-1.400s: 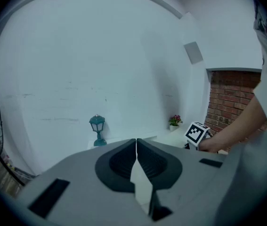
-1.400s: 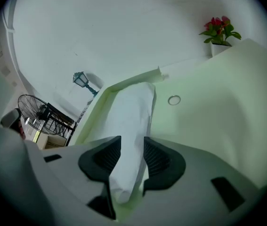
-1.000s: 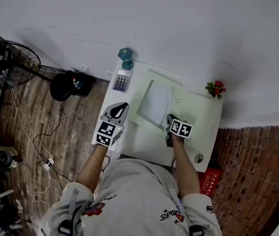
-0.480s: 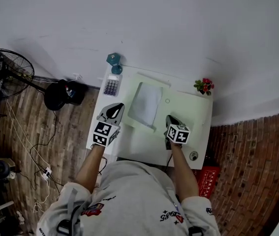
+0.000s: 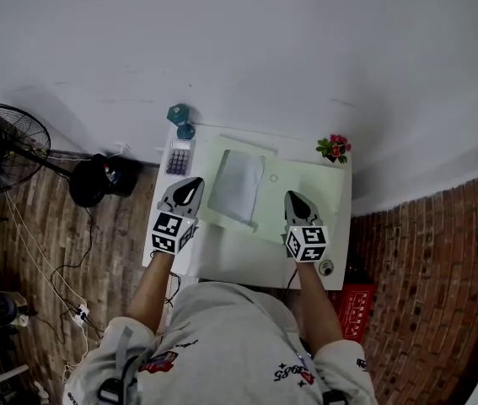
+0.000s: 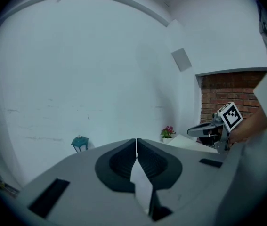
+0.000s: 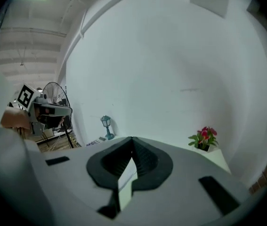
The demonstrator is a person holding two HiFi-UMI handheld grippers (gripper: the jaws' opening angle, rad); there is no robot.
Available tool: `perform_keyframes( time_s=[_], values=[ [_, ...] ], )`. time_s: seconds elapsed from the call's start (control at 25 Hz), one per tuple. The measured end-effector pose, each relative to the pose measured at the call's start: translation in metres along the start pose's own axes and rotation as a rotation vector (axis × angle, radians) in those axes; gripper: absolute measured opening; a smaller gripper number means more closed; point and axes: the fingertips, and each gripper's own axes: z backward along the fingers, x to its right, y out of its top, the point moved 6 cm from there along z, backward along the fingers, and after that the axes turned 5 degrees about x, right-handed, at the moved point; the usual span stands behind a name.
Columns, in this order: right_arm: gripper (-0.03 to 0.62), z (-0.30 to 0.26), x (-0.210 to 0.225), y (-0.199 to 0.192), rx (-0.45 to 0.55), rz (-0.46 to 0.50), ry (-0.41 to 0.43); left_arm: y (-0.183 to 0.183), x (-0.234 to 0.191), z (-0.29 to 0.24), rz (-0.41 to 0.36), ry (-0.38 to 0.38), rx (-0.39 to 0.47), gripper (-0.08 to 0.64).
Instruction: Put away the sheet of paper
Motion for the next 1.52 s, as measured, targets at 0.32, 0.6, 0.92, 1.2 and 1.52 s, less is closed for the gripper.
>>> perform_keyframes(
  time_s=[0.32,0.6,0.92,1.2,1.52],
  values=[
    [0.006,0.029,-0.008,0.069,0.211,0.094,0.004,0.03,0.004,0.001,-0.056,0.006,0.092,0.025],
    [0.005,0.047,-0.016,0.1,0.31,0.119,-0.02,0.054,0.009,0.005,-0.078,-0.001,0.164,0.025],
    [0.004,0.046,-0.019,0.092,0.301,0.118,-0.025,0.048,0.011,0.005,-0.064,0.002,0.157,0.025],
    [0.003,0.046,-0.024,0.089,0.284,0.127,-0.023,0.04,0.011,0.01,-0.057,0.004,0.148,0.025],
    [0.0,0.046,-0.03,0.083,0.281,0.126,-0.008,0.034,0.013,0.013,-0.049,-0.001,0.132,0.025]
  ],
)
